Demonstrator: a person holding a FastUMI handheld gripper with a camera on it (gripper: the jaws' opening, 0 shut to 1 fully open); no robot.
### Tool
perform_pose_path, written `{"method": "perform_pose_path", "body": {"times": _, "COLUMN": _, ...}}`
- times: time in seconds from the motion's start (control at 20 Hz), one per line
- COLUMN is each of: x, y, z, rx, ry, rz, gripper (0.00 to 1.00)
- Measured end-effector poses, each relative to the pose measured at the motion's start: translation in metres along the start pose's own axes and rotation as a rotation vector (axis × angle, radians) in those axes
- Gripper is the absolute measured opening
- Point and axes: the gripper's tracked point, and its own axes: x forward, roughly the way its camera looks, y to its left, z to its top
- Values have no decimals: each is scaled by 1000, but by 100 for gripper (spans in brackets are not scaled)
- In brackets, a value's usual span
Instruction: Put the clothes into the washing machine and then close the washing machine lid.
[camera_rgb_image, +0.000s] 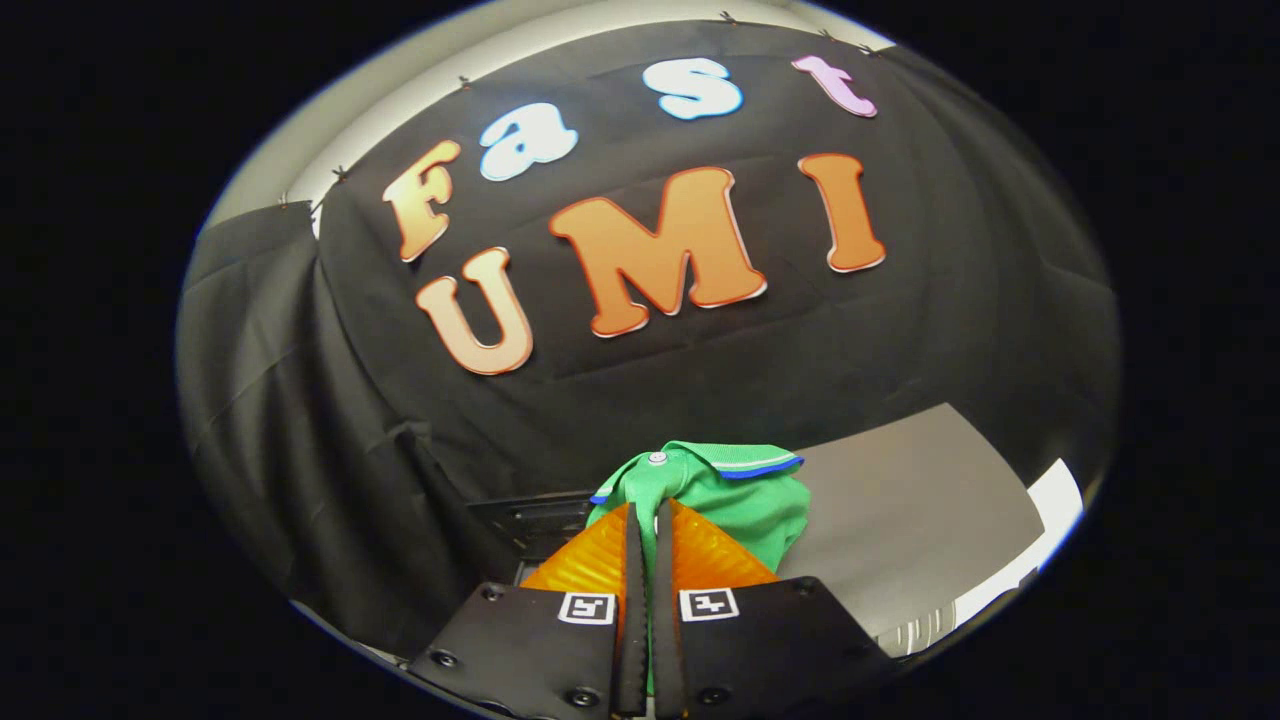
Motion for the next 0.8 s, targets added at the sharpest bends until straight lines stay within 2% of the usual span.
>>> {"method": "perform_pose_path", "body": {"times": 0.25, "x": 7, "y": 87, "z": -22, "rx": -12, "ry": 5, "rz": 126, "gripper": 10}}
{"method": "perform_pose_path", "body": {"times": 0.45, "x": 47, "y": 139, "z": -71, "rx": -15, "ry": 76, "rz": 209, "gripper": 10}}
{"method": "perform_pose_path", "body": {"times": 0.6, "x": 95, "y": 151, "z": -125, "rx": -2, "ry": 151, "rz": 220, "gripper": 10}}
{"method": "perform_pose_path", "body": {"times": 0.8, "x": 157, "y": 144, "z": -199, "rx": -9, "ry": 256, "rz": 173, "gripper": 10}}
